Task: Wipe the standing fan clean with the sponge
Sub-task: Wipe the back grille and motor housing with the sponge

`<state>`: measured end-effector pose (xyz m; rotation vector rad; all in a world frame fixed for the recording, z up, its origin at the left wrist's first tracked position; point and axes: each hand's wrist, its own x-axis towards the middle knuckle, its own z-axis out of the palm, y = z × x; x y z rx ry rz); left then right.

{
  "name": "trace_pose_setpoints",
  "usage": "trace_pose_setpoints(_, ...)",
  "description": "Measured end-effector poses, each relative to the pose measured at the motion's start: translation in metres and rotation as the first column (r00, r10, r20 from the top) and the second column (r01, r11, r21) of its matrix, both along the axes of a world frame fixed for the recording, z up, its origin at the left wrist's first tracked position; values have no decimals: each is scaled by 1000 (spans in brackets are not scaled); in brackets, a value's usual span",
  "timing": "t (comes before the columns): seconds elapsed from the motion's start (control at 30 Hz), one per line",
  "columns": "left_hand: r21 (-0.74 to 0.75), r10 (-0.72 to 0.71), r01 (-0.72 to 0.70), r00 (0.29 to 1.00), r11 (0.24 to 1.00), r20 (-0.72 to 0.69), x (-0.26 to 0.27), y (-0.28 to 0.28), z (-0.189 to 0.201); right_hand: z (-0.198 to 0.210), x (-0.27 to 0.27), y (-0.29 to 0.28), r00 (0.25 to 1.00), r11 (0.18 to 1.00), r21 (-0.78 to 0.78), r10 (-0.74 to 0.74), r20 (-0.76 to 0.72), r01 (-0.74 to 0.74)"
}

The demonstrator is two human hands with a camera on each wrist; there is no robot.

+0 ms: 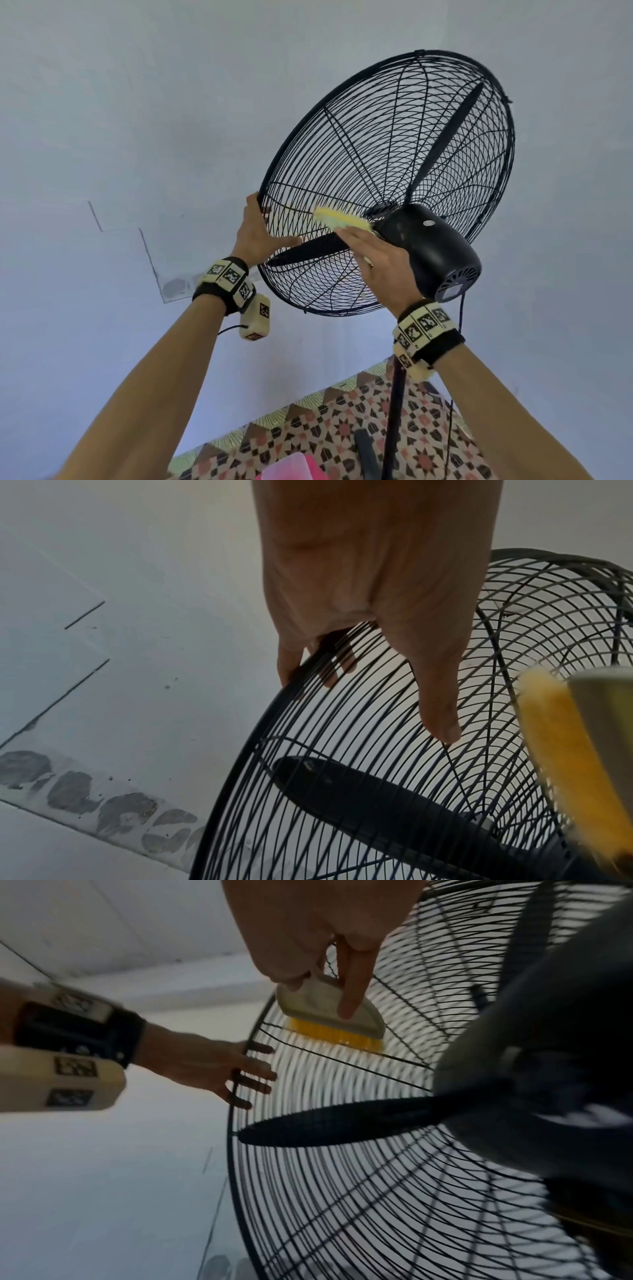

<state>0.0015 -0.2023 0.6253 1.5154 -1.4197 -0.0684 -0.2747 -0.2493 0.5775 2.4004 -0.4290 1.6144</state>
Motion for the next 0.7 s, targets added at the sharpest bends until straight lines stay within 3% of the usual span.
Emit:
trace_pose_setpoints(0.1,-4,-5,5,1000,1000,1,-2,-3,2,-6,-10,4,997,998,19,-53,63,52)
trace_pose_setpoints(0.23,-10,4,-4,999,1000,37,0,-5,2,6,8,18,999,997,-77,23,-30,-25)
trace_pose_setpoints(0.33,-2,9,-9,1000,1000,12,3,-1,-1,4,8,8,999,999,-31,43,-9,-44)
trace_pose_setpoints(0.47,-16,0,0,1000,1000,8,-2,2,-1,-22,-8,-3,991,997,75,-25,132,15)
trace_pose_setpoints(0.57,-22,-11,11,1000,1000,11,-7,0,2,-25,-12,7,966,985,169,-18,259,-27)
trace_pose_setpoints(0.63,-26,-14,14,1000,1000,10,-7,0,3,-16,-7,18,922,970,224,1,386,-95)
trace_pose_setpoints(0.7,-30,-13,13,1000,999,8,-6,2,2,-3,2,29,830,915,336,0,558,-226)
